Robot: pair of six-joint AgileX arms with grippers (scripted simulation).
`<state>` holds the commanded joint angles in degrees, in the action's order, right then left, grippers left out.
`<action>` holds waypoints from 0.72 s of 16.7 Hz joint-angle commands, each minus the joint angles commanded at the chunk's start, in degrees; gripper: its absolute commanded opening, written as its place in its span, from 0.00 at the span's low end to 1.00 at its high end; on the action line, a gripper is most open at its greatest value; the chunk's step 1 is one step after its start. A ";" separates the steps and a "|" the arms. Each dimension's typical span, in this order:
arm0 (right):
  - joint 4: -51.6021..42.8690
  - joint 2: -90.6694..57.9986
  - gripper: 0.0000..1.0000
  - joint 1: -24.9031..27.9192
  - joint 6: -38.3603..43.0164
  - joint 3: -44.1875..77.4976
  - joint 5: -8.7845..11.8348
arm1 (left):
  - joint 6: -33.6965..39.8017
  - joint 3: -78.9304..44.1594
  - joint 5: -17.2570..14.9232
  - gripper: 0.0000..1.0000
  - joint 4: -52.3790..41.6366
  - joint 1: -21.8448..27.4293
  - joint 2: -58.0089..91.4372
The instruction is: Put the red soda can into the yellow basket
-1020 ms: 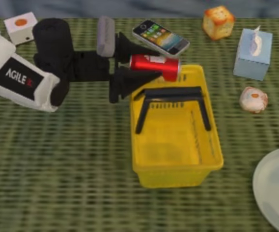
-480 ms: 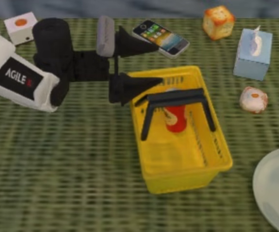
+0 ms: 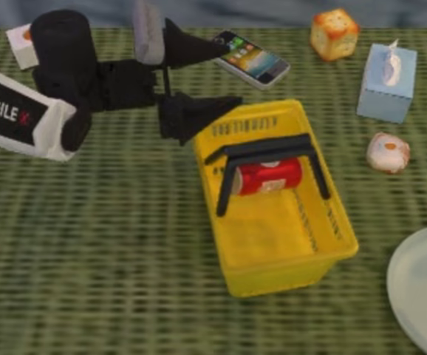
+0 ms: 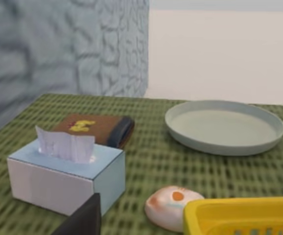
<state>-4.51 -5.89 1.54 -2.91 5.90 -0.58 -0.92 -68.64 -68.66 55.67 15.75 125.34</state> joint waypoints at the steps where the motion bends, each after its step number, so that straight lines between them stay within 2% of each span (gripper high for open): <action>1: -2.24 -2.98 1.00 0.86 -1.48 2.96 -0.16 | 0.66 1.08 1.86 1.00 -1.28 -0.68 -2.99; 6: -18.58 -25.55 1.00 7.85 -12.44 25.13 -0.41 | 4.60 9.89 14.58 1.00 -10.66 -5.01 -25.67; 12: -44.20 -62.34 1.00 19.57 -29.90 61.25 0.13 | 7.55 29.11 34.78 1.00 -27.76 -10.63 -63.10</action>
<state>-48.71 -68.22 21.11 -32.81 67.14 -0.44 6.63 -39.54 -33.89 27.92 5.13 62.24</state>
